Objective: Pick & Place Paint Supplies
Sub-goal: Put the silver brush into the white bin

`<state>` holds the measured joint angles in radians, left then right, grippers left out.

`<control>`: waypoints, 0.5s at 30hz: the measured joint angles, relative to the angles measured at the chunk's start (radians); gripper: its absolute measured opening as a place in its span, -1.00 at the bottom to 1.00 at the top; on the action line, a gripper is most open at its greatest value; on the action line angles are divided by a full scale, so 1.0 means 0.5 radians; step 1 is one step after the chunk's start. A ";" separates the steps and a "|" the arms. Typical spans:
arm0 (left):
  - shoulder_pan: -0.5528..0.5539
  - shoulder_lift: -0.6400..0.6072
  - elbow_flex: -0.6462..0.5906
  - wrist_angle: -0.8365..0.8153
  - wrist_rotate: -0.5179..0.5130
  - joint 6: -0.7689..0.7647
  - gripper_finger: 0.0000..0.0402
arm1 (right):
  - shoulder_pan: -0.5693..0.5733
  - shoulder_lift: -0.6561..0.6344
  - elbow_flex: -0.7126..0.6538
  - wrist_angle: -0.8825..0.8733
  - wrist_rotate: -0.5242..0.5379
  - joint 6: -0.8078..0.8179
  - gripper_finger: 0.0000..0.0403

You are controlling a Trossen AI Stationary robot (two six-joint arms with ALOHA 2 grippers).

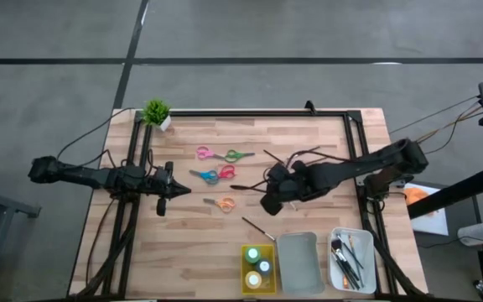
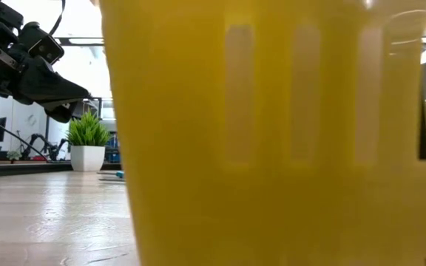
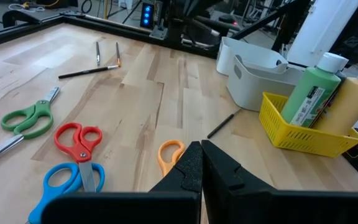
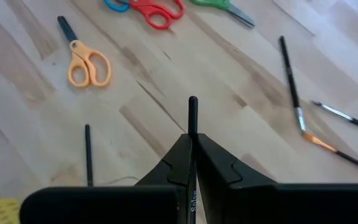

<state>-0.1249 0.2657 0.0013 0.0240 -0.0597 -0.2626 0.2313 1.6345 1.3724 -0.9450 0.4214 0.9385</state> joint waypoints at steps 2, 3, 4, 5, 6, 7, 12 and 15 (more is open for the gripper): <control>0.000 -0.001 0.000 0.000 -0.001 0.000 -1.00 | 0.000 -0.050 0.000 -0.042 -0.031 0.013 -0.95; 0.000 0.000 0.000 0.000 0.000 0.000 -1.00 | -0.001 -0.076 0.000 -0.066 -0.060 0.026 -0.95; 0.000 0.000 0.000 0.000 -0.001 0.000 -1.00 | 0.000 -0.097 0.000 -0.090 -0.093 0.052 -0.95; 0.001 -0.001 0.000 0.000 0.000 0.000 -1.00 | 0.002 -0.120 0.000 -0.112 -0.127 0.082 -0.95; 0.000 0.000 0.000 0.000 0.000 0.000 -1.00 | 0.005 -0.139 0.000 -0.140 -0.161 0.115 -0.95; 0.000 0.000 0.000 0.000 0.000 0.000 -1.00 | 0.013 -0.151 0.000 -0.174 -0.201 0.154 -0.95; 0.000 0.000 0.000 0.000 0.000 0.000 -1.00 | 0.070 -0.195 0.000 -0.373 -0.514 0.481 -0.95; 0.000 0.000 0.000 0.000 0.000 0.000 -1.00 | 0.165 -0.200 0.000 -0.463 -0.621 0.700 -0.95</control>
<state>-0.1249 0.2657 0.0013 0.0239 -0.0598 -0.2626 0.3141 1.5345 1.3724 -1.1767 0.1108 1.2884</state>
